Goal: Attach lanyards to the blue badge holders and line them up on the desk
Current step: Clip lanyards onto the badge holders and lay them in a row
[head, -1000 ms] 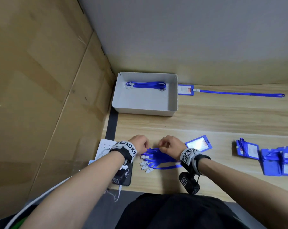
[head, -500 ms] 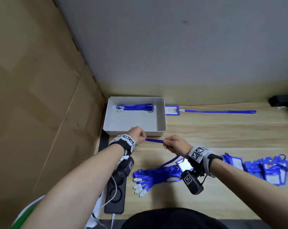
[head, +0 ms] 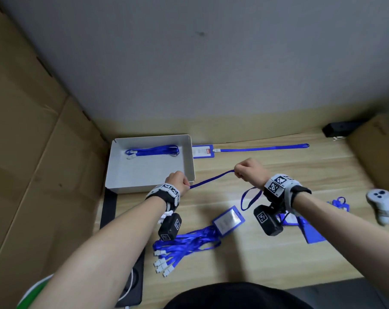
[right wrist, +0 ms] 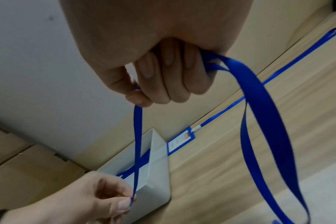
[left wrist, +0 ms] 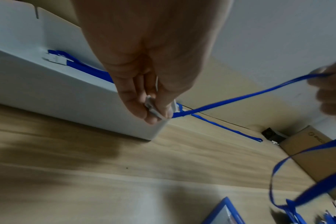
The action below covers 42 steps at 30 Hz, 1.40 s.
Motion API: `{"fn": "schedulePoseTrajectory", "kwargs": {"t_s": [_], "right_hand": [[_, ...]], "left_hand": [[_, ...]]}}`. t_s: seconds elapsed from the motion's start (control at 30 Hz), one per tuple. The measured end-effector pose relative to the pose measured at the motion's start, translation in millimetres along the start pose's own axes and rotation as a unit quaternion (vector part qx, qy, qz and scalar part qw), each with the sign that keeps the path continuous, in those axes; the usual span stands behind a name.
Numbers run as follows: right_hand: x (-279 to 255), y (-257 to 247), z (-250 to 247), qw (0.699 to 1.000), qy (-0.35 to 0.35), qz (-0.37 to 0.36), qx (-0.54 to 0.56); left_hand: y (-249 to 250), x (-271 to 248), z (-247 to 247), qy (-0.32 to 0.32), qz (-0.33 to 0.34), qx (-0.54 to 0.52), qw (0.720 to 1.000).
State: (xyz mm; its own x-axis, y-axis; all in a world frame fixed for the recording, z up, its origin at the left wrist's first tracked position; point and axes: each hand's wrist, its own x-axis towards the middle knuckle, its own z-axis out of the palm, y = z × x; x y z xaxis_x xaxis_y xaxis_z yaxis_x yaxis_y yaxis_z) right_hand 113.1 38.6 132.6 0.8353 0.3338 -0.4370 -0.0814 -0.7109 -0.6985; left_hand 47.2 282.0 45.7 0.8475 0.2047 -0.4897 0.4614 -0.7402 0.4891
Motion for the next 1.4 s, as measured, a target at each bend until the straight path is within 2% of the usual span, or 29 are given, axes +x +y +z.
{"fn": "schedulePoseTrajectory", "kwargs": {"t_s": [0.2,0.33,0.4,0.53,0.6,0.7,0.83,0.97,1.07,1.2,1.4], "right_hand": [[27,70,-36,0.994,0.063,0.052,-0.076],[40,113,-54,0.983,0.085,0.063,-0.149],[44,131,-59,0.979,0.064,0.066,-0.184],[54,166,-50,0.967,-0.029,0.083,-0.238],[48,163,-38,0.977,-0.034,0.035,-0.209],[33,145,-16,0.994,-0.085,-0.016,-0.072],[19,140,12,0.983,-0.171,-0.050,0.040],[9,140,24,0.967,-0.177,-0.035,0.181],[7,142,25,0.958,-0.173,-0.033,0.227],[5,141,20,0.952,-0.195,0.016,0.234],[4,139,20,0.952,-0.176,0.010,0.249]], "left_hand": [[30,-11,18,0.023,-0.014,-0.061,0.998],[38,-21,37,0.028,-0.032,-0.110,0.993],[45,-26,48,0.009,-0.033,-0.116,0.993],[62,-33,70,-0.051,-0.032,-0.154,0.986],[72,-34,79,-0.052,-0.041,-0.180,0.981],[86,-34,88,-0.047,-0.040,-0.215,0.975],[101,-34,93,-0.046,-0.036,-0.252,0.966],[109,-33,93,-0.052,-0.026,-0.253,0.966],[112,-33,93,-0.048,-0.020,-0.254,0.966],[114,-33,94,-0.036,-0.003,-0.255,0.966],[119,-32,91,-0.054,0.005,-0.263,0.963]]}}
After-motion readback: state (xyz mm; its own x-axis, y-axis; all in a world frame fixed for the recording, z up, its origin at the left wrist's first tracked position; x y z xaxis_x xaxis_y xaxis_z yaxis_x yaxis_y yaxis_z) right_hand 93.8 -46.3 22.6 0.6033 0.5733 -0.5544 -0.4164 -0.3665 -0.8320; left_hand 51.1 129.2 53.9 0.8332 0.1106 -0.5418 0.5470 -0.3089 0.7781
